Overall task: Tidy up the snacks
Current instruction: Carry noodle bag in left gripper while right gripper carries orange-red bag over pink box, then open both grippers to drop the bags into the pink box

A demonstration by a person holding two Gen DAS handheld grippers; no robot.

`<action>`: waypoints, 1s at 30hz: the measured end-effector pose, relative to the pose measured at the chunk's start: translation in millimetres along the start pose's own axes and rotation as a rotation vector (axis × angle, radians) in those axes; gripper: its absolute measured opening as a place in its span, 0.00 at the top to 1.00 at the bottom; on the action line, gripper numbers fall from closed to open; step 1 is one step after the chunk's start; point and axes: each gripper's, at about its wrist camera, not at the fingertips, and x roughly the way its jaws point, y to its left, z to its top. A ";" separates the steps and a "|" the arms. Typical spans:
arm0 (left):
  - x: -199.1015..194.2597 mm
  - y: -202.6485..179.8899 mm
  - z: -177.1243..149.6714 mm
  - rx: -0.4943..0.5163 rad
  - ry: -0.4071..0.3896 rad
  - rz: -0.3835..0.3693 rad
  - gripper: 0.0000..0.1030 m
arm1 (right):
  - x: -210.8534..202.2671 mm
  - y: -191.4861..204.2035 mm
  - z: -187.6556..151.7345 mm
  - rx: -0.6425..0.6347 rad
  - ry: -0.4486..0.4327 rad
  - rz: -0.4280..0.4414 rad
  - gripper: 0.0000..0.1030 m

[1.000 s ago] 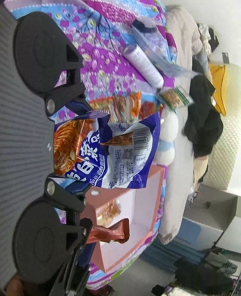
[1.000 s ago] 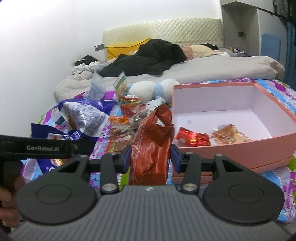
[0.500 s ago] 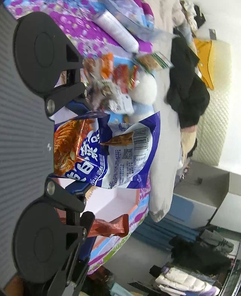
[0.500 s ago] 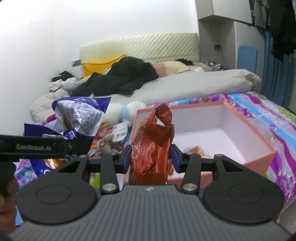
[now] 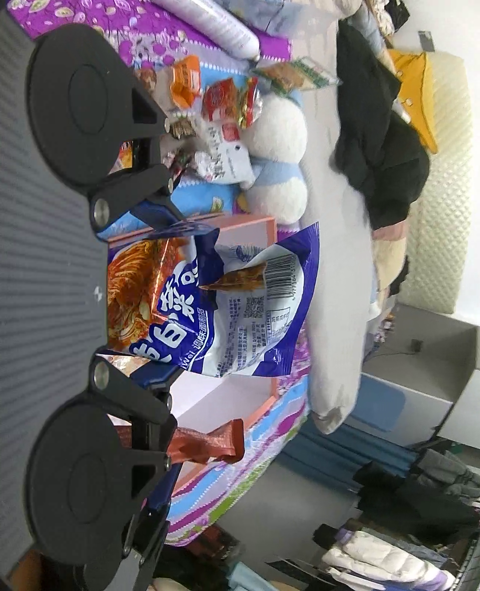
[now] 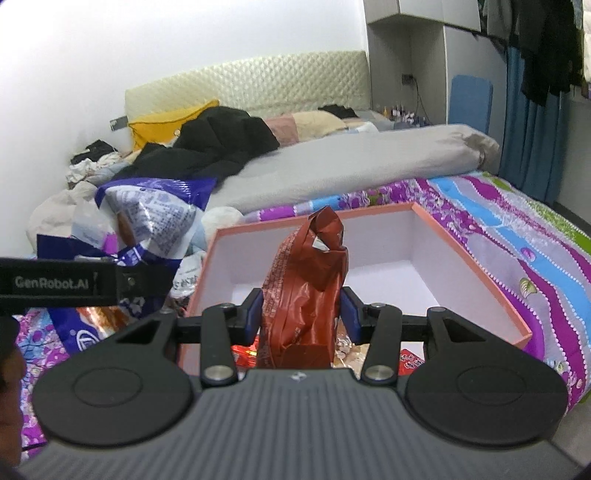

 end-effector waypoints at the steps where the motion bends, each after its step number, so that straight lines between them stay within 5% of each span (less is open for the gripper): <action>1: 8.6 -1.0 1.1 0.004 0.012 -0.002 0.27 | 4.3 -3.3 0.4 0.004 0.009 0.000 0.54; 15: 111.0 -11.0 15.3 0.023 0.134 -0.001 0.27 | 82.6 -36.9 -10.2 0.078 0.155 0.011 0.54; 30: 97.4 -8.7 14.3 0.013 0.115 -0.027 0.15 | 76.7 -40.5 -12.3 0.097 0.165 -0.006 0.42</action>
